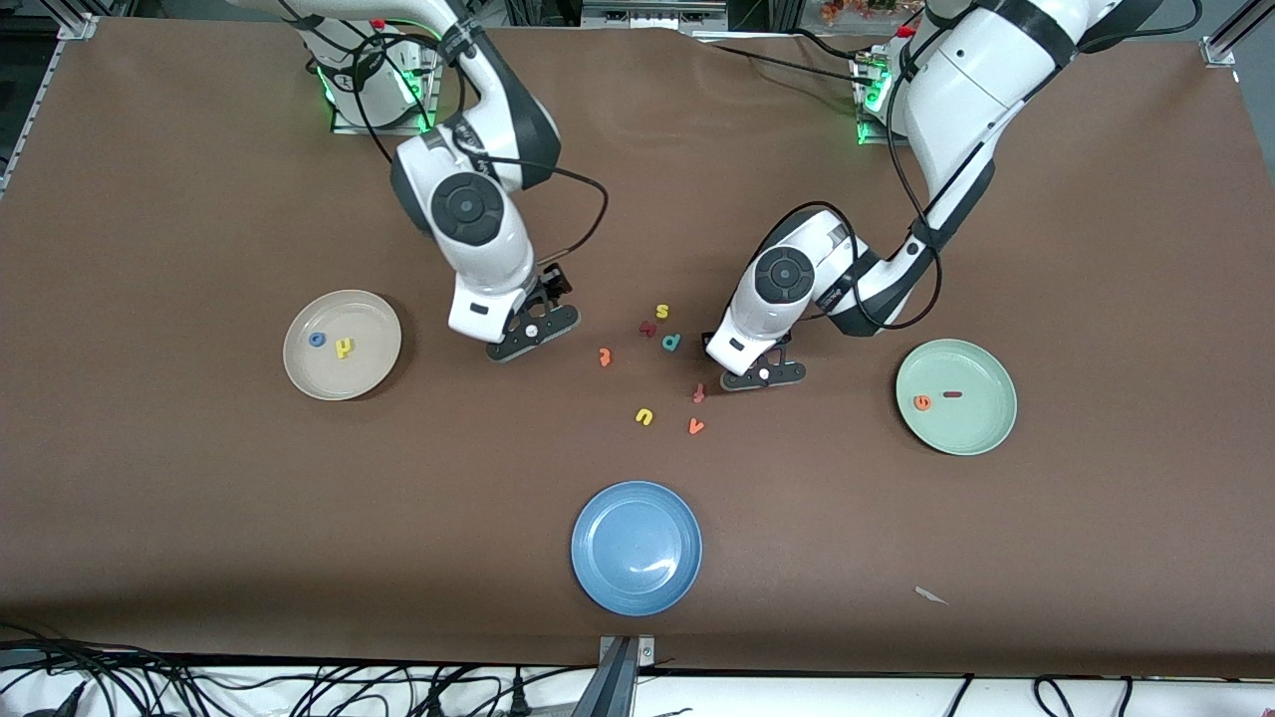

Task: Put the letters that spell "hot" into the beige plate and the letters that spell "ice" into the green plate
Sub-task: 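Grasp the cyan c with the left gripper while the right gripper hovers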

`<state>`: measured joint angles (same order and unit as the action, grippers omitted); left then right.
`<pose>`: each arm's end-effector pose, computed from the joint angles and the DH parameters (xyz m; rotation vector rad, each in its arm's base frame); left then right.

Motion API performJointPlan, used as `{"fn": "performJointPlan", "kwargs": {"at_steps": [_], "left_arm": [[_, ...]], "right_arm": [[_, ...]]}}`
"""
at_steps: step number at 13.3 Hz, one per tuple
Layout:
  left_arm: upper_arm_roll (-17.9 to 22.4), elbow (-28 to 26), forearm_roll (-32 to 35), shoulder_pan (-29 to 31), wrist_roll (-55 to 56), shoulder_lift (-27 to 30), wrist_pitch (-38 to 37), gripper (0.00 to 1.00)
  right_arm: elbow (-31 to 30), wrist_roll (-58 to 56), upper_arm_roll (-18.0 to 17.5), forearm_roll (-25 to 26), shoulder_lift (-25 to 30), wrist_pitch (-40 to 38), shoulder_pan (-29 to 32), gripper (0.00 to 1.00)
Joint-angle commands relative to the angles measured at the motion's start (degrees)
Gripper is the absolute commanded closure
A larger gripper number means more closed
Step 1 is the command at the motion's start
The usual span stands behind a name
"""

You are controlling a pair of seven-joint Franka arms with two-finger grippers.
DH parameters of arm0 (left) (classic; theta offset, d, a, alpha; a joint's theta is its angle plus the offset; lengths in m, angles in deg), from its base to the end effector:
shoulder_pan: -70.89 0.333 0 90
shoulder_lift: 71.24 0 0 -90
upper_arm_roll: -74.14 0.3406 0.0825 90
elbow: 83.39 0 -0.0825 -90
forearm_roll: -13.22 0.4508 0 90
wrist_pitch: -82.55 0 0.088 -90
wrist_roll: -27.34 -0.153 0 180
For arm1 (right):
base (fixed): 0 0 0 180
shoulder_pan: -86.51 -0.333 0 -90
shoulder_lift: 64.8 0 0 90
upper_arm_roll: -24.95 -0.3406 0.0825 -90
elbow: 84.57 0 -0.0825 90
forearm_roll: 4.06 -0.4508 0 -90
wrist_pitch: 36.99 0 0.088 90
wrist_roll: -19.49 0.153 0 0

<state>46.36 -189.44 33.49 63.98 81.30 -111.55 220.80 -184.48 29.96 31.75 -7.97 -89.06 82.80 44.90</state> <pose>0.5703 -0.3843 0.0952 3.0952 0.2434 -0.1259 0.5777 0.4142 0.2672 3.0584 0.6157 -0.1104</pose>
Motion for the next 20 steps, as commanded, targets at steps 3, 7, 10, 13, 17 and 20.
{"fn": "performJointPlan", "kwargs": {"at_steps": [3,7,10,13,17,20], "left_arm": [[0.97,1.8,2.14,-0.82,1.68,-0.83,-0.18,0.47],[1.06,1.89,2.14,-0.91,1.68,-1.26,-0.18,0.49],[1.06,1.81,2.14,-0.91,1.68,-1.18,-0.18,0.52],[1.06,1.81,2.14,-1.17,2.2,-1.09,-0.27,0.54],[1.15,1.81,2.14,-1.17,2.38,-1.09,-0.27,0.69],[1.32,1.63,2.31,-1.09,2.3,-1.09,-0.35,0.75]], "right_arm": [[1.74,19.91,-1.69,0.21,-0.34,0.34,-2.78,0.01],[1.83,24.24,-1.88,0.82,-3.33,6.48,-8.04,0.01],[1.92,28.01,-1.88,1.53,-5.44,11.33,-10.42,0.01],[3.32,33.02,-1.88,1.53,-8.95,12.57,-12.36,0.01],[8.59,36.11,-1.88,1.53,-14.48,13.7,-13.32,0.01],[8.6,37.69,-1.7,2.05,-16.78,17.39,-14.29,0.01]]}}
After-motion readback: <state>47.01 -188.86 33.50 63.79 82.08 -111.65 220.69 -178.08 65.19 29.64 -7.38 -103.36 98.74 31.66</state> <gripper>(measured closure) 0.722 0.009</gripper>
